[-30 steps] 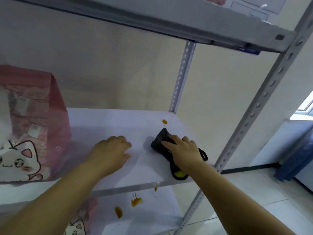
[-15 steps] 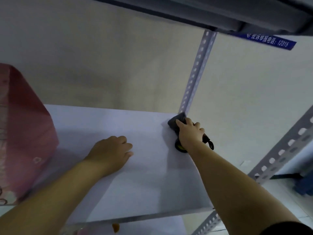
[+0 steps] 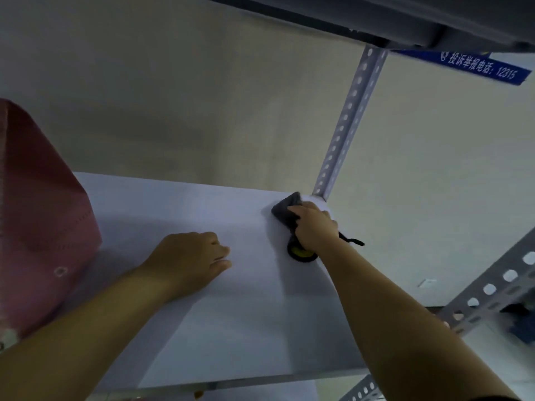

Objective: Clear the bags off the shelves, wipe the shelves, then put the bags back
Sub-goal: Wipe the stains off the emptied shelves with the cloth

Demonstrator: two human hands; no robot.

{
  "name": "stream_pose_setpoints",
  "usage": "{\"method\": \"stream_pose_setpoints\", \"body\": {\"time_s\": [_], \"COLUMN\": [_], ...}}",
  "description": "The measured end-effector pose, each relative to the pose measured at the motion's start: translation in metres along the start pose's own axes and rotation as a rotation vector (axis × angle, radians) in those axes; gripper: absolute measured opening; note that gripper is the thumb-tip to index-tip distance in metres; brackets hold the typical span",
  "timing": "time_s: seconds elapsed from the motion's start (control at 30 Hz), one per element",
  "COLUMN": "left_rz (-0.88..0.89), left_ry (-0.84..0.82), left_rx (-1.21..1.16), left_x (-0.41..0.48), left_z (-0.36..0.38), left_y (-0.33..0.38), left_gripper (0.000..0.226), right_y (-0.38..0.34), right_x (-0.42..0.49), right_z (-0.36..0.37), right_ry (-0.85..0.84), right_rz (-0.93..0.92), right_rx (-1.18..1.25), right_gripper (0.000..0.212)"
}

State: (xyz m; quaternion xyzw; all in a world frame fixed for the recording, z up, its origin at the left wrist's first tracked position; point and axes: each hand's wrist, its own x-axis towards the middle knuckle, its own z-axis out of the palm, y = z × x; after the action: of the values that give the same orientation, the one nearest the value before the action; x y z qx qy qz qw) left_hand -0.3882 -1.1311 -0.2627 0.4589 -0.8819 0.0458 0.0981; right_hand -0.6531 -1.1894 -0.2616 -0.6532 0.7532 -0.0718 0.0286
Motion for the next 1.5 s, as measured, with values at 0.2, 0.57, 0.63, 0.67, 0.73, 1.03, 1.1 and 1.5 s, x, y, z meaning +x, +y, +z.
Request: {"method": "stream_pose_setpoints", "body": {"time_s": [0.2,0.57,0.63,0.67,0.73,1.03,1.1,1.5], "left_rz": [-0.004,0.003,-0.002,-0.006,-0.012,-0.047,-0.064,-0.054], "left_ry": [0.013,0.04,0.043,0.044,0.039,-0.084,-0.134,-0.099], "left_rx": [0.007,-0.001,-0.008,-0.016,-0.032,-0.04,-0.055,-0.074], "left_x": [-0.001,-0.003,-0.003,-0.003,-0.004,-0.005,-0.007,-0.082], "left_z": [0.003,0.006,0.006,0.006,0.005,0.001,-0.001,-0.027], "left_y": [-0.001,-0.002,-0.001,-0.001,-0.002,0.001,0.004,0.015], "left_gripper": [0.038,0.036,0.036,0.036,0.035,0.035,0.035,0.033], "right_y": [-0.009,0.011,0.009,0.003,-0.011,-0.004,-0.007,-0.008], "right_x": [0.017,0.015,0.014,0.013,0.009,-0.03,-0.042,-0.157], "right_z": [-0.012,-0.01,-0.013,-0.013,-0.01,-0.003,-0.008,-0.006], "right_ry": [-0.069,-0.023,-0.073,-0.075,-0.067,-0.054,-0.063,-0.003], "right_rz": [0.148,0.2,0.271,0.226,0.036,-0.008,0.095,-0.012], "right_rx": [-0.023,0.042,-0.015,-0.046,-0.058,-0.014,-0.057,0.014], "right_gripper": [0.056,0.049,0.053,0.053,0.052,0.052,0.056,0.048]}}
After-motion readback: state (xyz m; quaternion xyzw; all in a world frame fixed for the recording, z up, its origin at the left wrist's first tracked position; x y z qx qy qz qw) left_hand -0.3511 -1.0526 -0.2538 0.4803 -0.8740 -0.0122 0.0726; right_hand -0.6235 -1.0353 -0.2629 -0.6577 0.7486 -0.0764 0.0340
